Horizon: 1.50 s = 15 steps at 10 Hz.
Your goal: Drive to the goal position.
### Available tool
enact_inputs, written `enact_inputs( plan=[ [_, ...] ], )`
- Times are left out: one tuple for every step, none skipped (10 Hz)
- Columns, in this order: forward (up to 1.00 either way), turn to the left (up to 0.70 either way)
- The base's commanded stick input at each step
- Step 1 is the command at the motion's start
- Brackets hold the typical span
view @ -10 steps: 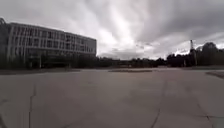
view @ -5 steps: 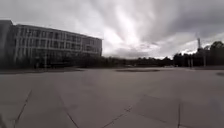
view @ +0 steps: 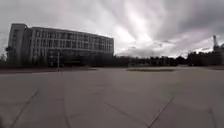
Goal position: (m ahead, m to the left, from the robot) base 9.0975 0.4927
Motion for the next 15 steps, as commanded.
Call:
enact_inputs(
  plan=[
    [0.70,0.00],
    [0.70,0.00],
    [0.70,0.00],
    [0.70,0.00],
    [0.70,0.00],
    [0.70,0.00],
    [0.70,0.00],
    [0.70,0.00],
    [0.70,0.00],
    [0.70,0.00],
    [0.70,0.00],
    [0.70,0.00],
    [0.70,0.00],
    [0.70,0.00],
    [0.70,0.00]
  ],
)
